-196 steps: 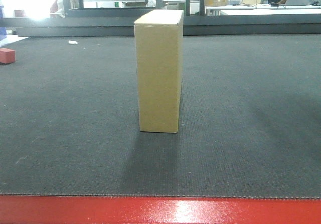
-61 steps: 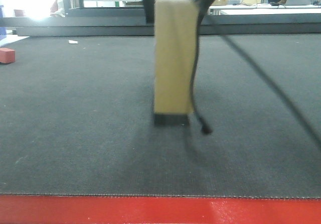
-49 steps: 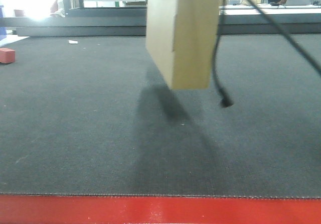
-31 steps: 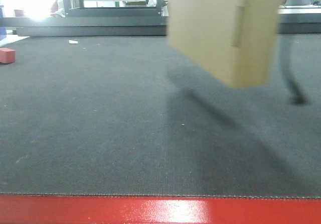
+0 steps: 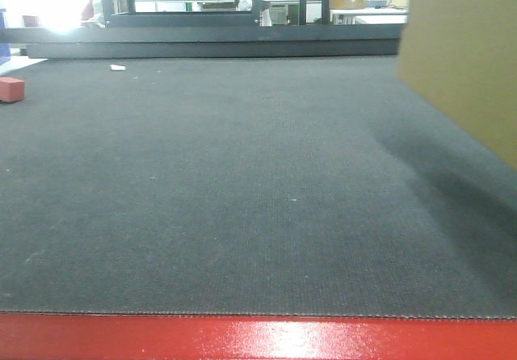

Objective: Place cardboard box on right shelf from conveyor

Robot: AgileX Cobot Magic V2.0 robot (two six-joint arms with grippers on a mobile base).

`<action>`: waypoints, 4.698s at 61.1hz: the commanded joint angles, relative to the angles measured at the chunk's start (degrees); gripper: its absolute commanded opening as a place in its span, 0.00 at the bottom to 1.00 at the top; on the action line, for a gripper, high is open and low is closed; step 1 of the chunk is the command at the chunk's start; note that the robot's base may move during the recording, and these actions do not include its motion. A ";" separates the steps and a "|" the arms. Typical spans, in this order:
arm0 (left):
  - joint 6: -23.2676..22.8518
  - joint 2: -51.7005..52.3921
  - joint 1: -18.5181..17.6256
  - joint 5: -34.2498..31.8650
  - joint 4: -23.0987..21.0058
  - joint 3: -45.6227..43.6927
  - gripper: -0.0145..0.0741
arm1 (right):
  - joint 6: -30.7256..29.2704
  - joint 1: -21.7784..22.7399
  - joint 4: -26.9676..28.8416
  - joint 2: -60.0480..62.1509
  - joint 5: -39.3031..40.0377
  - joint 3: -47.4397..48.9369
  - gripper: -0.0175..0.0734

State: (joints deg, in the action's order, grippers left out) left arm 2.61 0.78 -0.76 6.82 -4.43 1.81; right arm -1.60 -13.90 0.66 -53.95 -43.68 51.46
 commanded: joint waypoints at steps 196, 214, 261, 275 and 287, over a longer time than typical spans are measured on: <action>0.02 0.74 0.00 -4.93 -0.34 0.56 0.03 | -0.67 0.38 0.29 44.82 5.46 -8.50 0.40; 0.02 0.74 0.00 -4.93 -0.34 0.56 0.03 | -0.67 0.38 0.29 44.82 5.46 -8.50 0.40; 0.02 0.74 0.14 -4.93 -0.34 0.56 0.03 | -0.67 0.38 0.29 44.82 5.46 -8.50 0.40; 0.02 0.74 0.14 -4.93 -0.34 0.56 0.03 | -0.67 0.38 0.29 44.82 5.46 -8.50 0.40; 0.02 0.84 0.14 -4.93 -0.34 0.56 0.03 | -0.67 0.38 0.29 44.82 5.46 -8.50 0.40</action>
State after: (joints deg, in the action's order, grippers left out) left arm 2.61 0.78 -0.76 6.82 -4.43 1.81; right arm -1.81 -13.90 0.86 -8.12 -44.04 41.51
